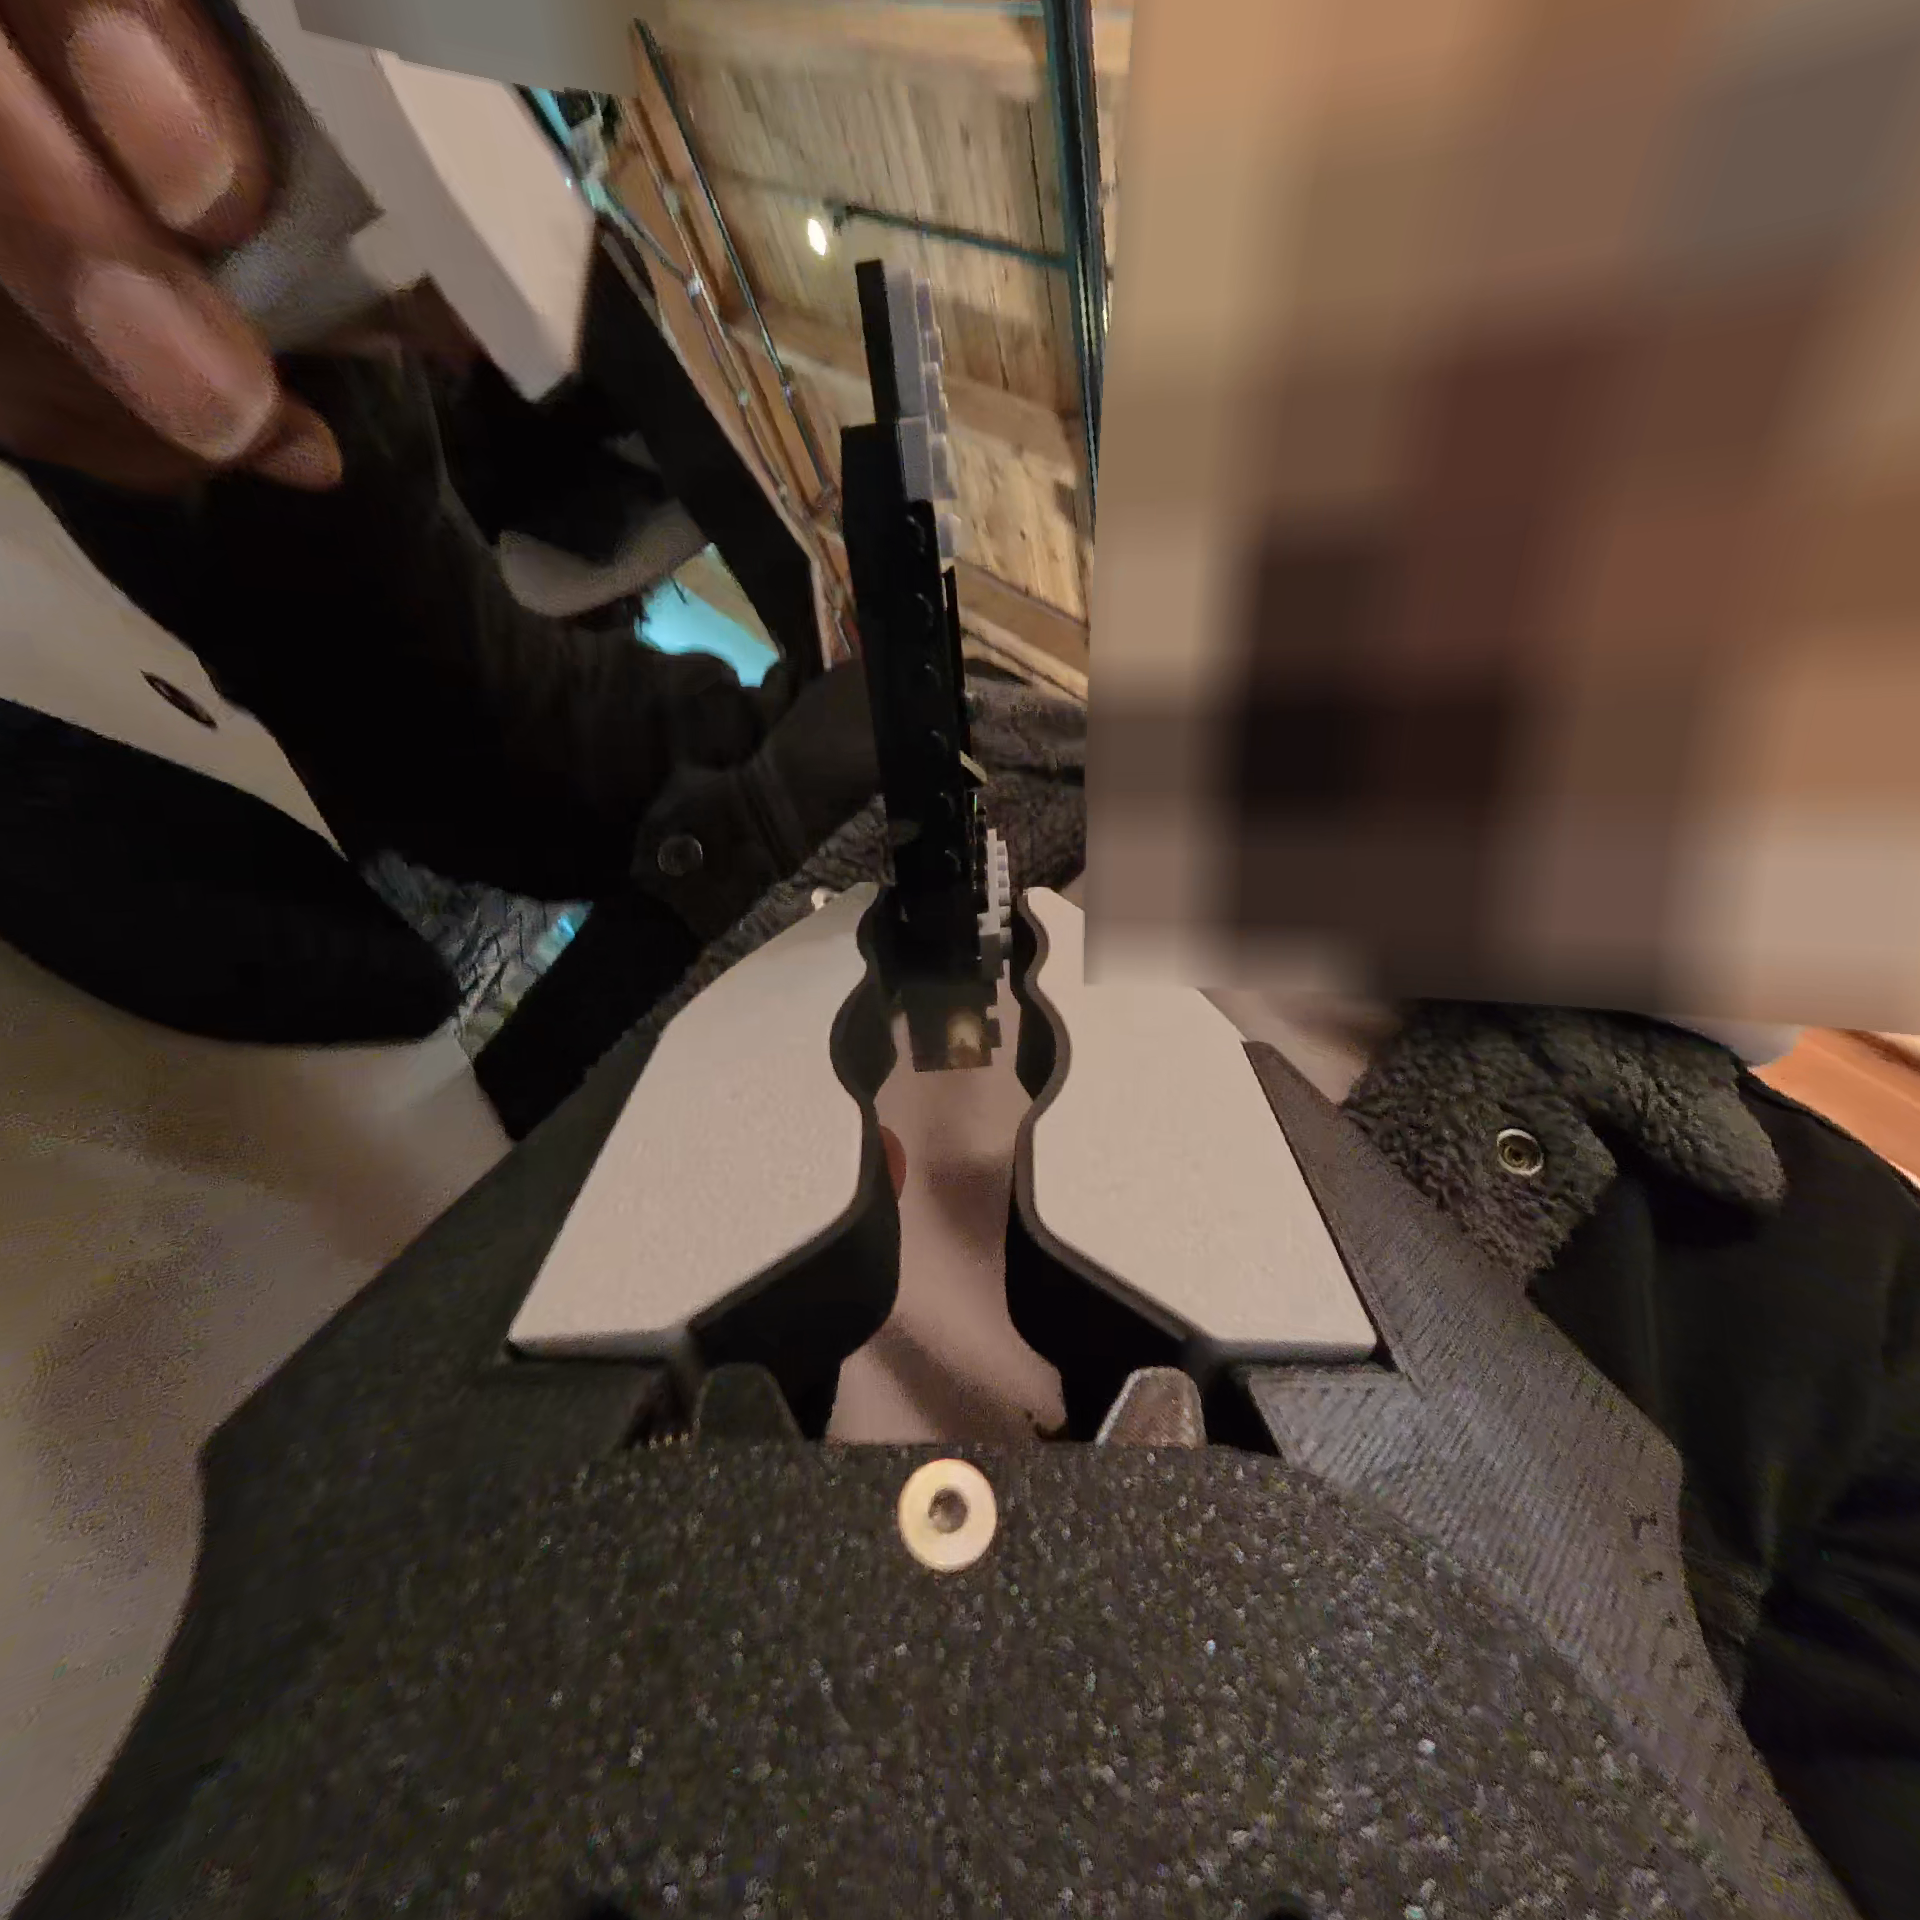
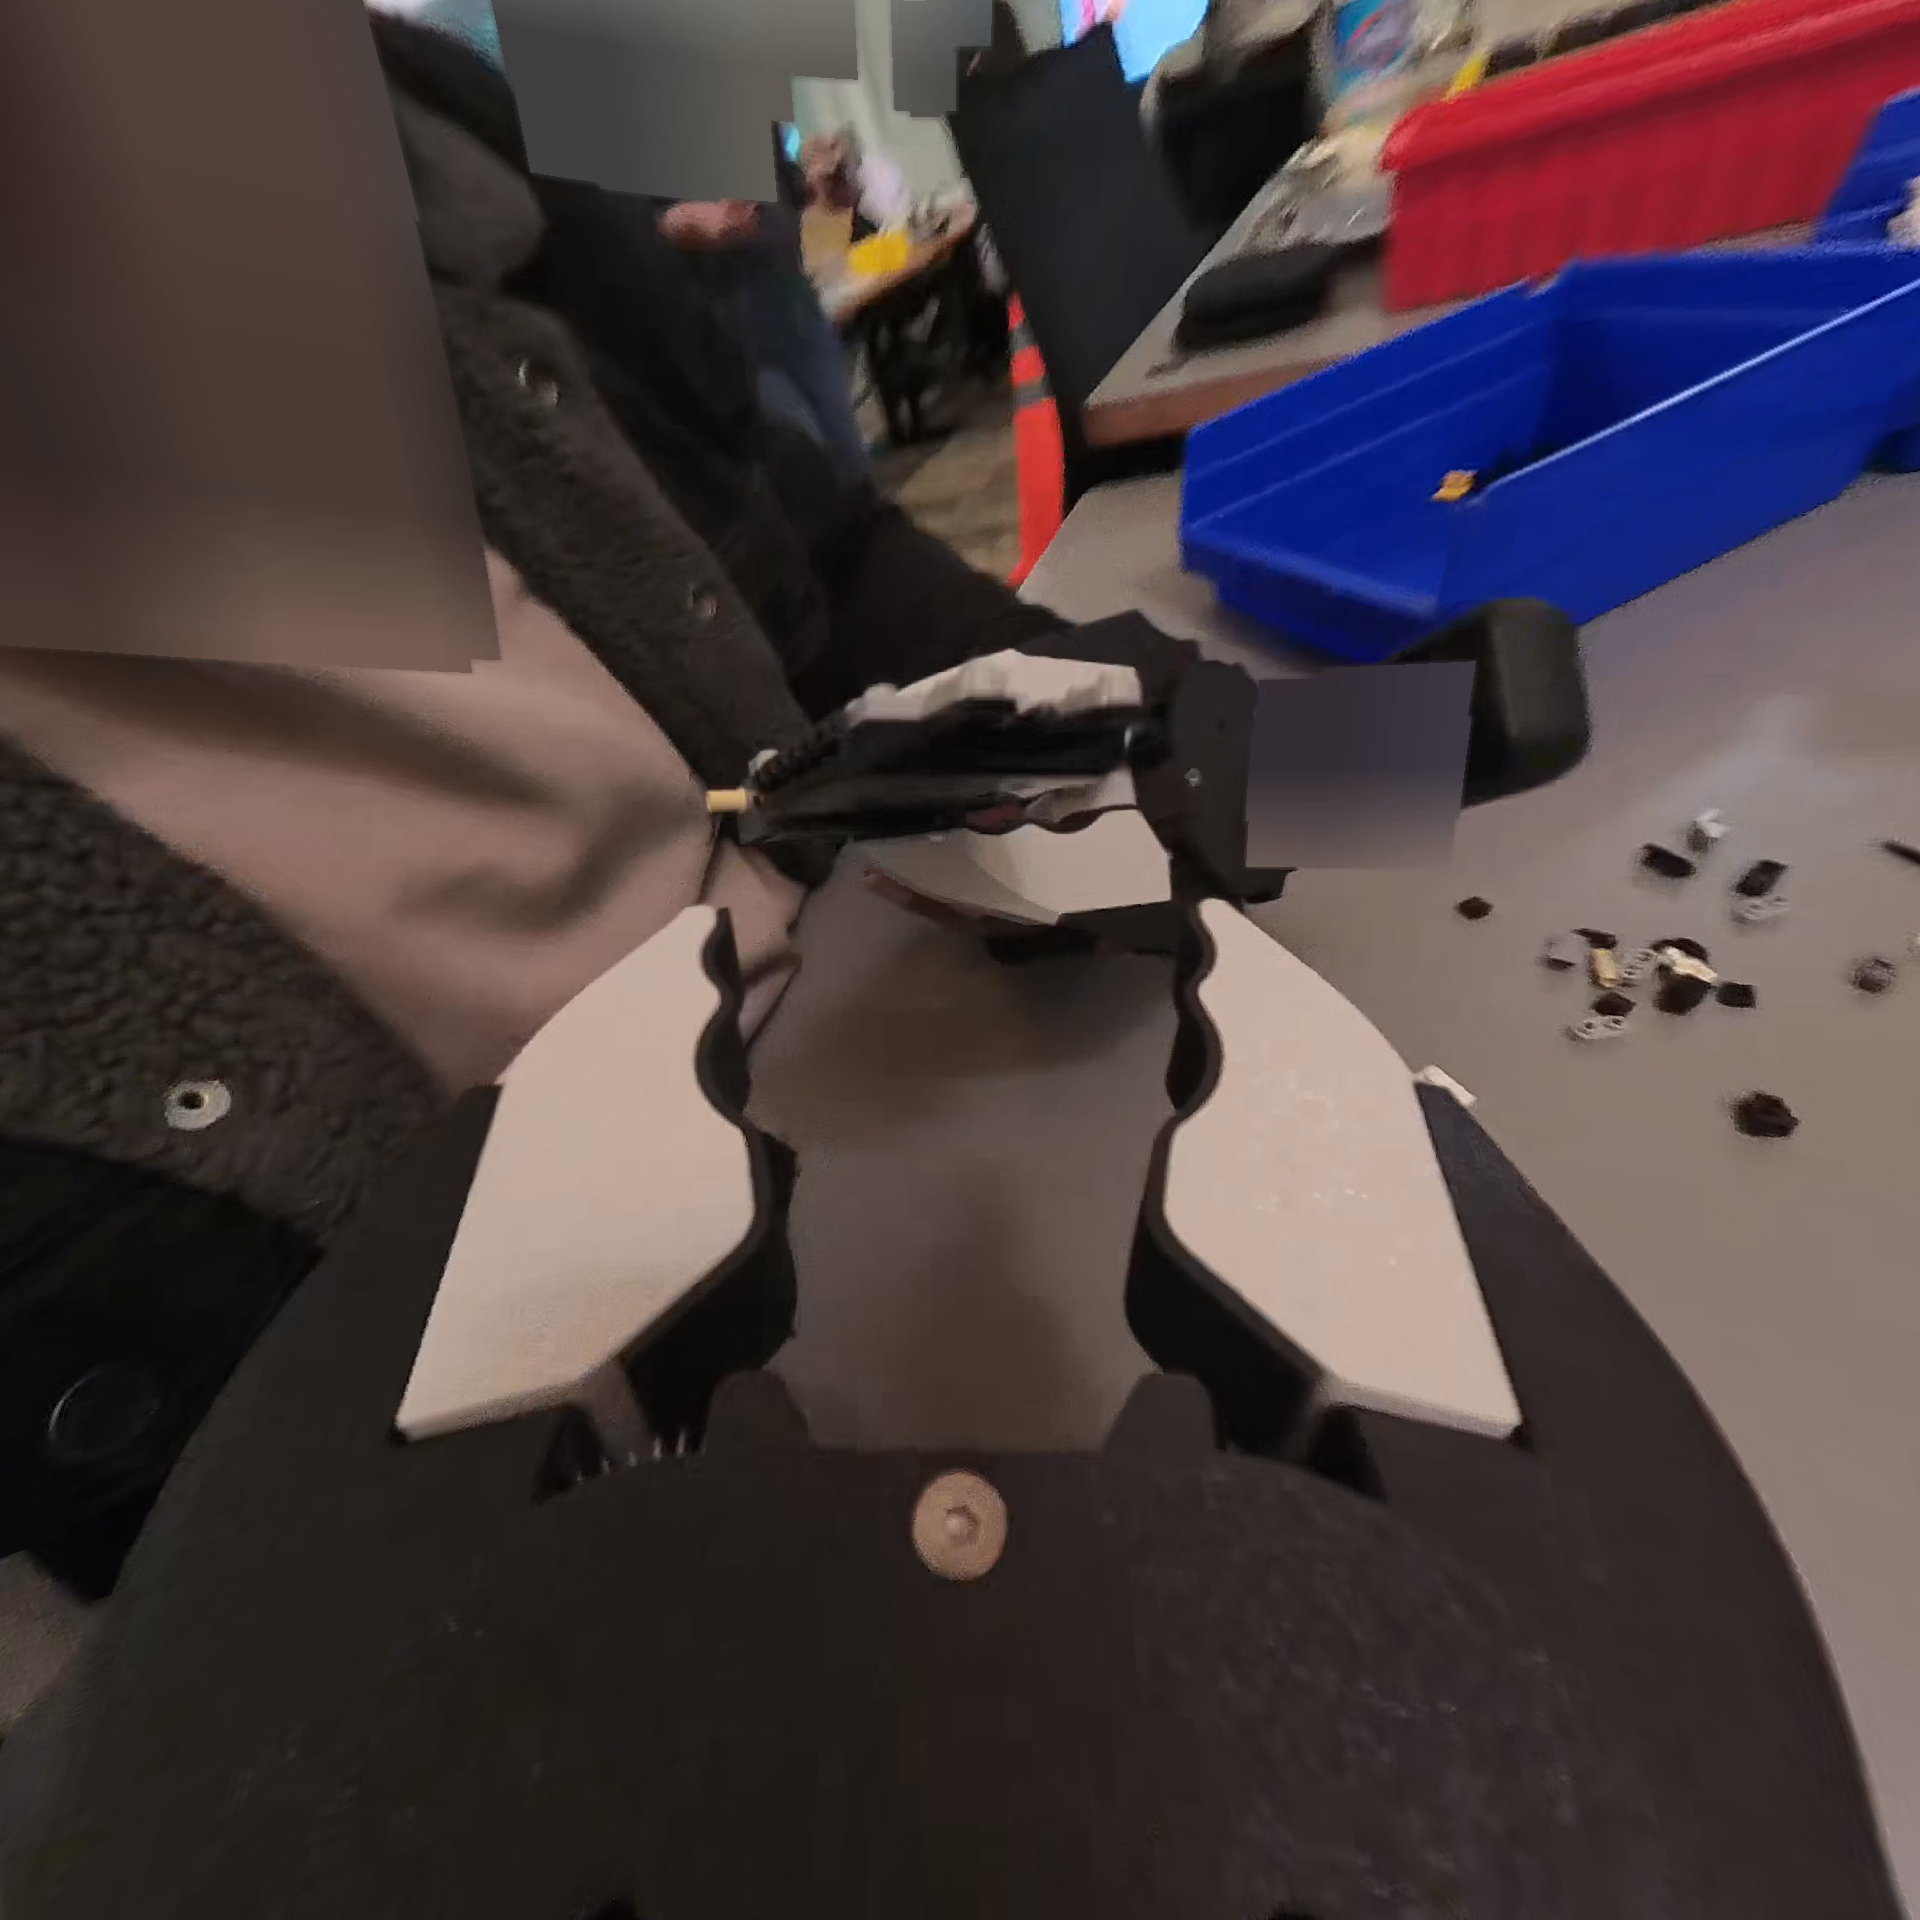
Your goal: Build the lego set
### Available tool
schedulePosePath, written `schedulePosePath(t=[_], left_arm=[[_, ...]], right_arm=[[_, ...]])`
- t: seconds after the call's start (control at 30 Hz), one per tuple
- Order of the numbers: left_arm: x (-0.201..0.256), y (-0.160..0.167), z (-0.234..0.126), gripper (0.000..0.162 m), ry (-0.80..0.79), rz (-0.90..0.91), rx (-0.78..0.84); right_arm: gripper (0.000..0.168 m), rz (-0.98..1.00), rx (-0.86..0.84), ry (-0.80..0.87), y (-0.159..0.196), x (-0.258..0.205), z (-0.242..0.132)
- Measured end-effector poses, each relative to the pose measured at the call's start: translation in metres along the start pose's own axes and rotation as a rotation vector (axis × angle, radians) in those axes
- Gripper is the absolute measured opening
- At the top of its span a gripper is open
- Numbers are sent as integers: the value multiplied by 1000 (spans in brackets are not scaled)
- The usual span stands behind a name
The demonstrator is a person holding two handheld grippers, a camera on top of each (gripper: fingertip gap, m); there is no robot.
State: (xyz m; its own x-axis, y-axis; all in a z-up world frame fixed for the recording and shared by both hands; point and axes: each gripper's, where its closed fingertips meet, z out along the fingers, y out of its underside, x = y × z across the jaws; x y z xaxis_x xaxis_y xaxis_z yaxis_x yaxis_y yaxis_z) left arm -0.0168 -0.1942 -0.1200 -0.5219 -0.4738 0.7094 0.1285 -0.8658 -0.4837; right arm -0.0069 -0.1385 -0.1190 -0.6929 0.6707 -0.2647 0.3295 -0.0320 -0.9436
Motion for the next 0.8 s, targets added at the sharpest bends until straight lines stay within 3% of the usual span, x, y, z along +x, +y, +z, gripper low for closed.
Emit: schedulePosePath(t=[0.17,0.23,0.37,0.53,0.63,0.8], left_arm=[[-7,17,7,20,-22,-26,-99],[-10,19,8,20,-43,-18,-116],[-11,6,2,21,-77,-2,-34],[-26,-42,-39,36,-397,235,208],[-34,-51,-55,41,-624,397,193],[-47,-51,-55,53,-776,463,155]], right_arm=[[89,-35,-156,-142,3,-20,28],[66,-44,-178,-171,9,-25,36],[65,57,-16,-119,3,-16,31],[65,381,370,116,-1,24,2],[65,539,531,248,6,43,-11],[65,689,662,351,13,59,-17]])
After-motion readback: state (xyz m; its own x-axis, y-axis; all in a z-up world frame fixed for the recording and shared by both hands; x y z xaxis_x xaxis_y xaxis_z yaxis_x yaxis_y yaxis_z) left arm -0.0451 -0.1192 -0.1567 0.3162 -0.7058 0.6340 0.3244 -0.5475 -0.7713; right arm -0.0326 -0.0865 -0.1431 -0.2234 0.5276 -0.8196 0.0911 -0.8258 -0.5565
